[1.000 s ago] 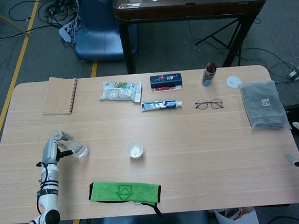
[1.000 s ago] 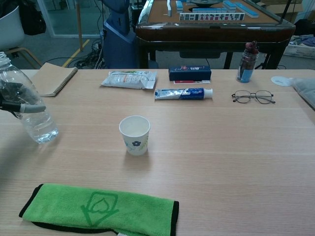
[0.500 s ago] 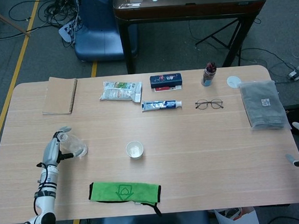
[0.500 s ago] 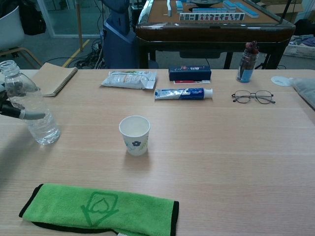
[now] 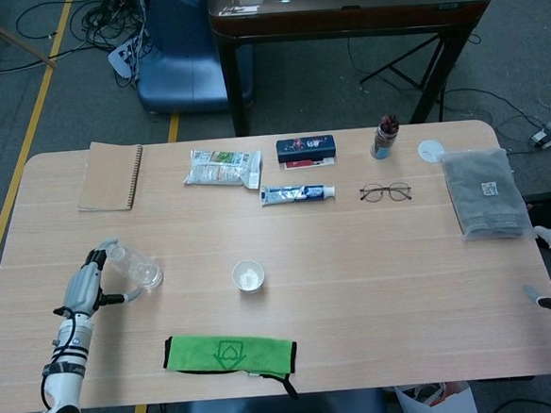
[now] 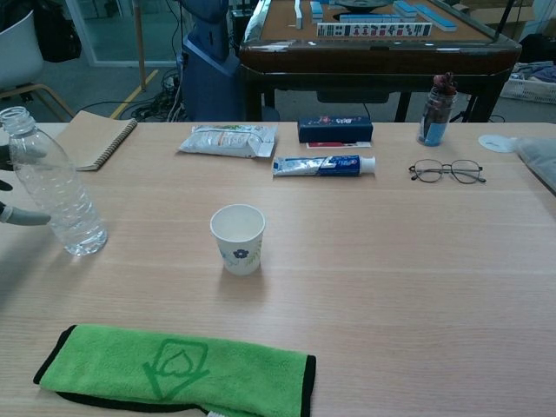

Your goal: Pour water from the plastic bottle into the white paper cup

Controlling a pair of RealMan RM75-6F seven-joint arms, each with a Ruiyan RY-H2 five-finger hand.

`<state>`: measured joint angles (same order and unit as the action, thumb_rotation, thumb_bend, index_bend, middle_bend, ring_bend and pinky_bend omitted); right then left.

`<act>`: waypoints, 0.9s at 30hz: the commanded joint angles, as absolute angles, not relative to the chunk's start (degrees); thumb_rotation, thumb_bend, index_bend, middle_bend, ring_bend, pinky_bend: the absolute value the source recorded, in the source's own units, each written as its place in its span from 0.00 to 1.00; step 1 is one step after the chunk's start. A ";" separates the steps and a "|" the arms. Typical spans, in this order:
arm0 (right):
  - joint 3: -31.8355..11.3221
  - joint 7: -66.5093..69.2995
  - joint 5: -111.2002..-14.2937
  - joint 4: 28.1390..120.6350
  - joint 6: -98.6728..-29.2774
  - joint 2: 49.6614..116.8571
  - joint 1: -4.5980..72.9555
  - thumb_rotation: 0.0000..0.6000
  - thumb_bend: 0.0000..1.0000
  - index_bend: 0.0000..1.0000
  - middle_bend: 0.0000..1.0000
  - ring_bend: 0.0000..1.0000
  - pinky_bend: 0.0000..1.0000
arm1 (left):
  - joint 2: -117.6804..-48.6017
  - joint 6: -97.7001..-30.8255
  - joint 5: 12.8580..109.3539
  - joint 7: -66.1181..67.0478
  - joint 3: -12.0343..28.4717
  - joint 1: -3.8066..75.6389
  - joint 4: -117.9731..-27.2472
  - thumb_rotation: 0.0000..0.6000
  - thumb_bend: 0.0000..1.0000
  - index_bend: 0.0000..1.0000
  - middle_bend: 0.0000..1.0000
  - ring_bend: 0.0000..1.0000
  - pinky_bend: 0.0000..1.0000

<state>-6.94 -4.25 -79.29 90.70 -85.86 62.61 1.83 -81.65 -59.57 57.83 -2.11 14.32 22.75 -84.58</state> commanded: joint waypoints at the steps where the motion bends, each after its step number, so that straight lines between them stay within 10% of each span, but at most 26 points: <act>1: -6.86 -5.03 -79.22 90.82 -85.74 62.85 1.95 1.00 0.00 0.20 0.25 0.23 0.50 | -79.31 -62.21 60.24 1.51 12.15 21.70 -85.94 1.00 0.02 0.00 0.00 0.00 0.11; 21: -6.61 -11.60 -77.83 90.35 -83.91 65.60 3.40 1.00 0.00 0.20 0.25 0.23 0.50 | -74.98 -75.36 78.52 12.52 0.09 15.63 -79.29 1.00 0.02 0.00 0.00 0.01 0.12; 27: -6.60 -12.40 -77.67 90.35 -83.98 65.91 3.49 1.00 0.00 0.20 0.25 0.23 0.50 | -75.32 -80.26 85.01 11.17 -3.14 12.90 -75.99 1.00 0.02 0.17 0.18 0.14 0.23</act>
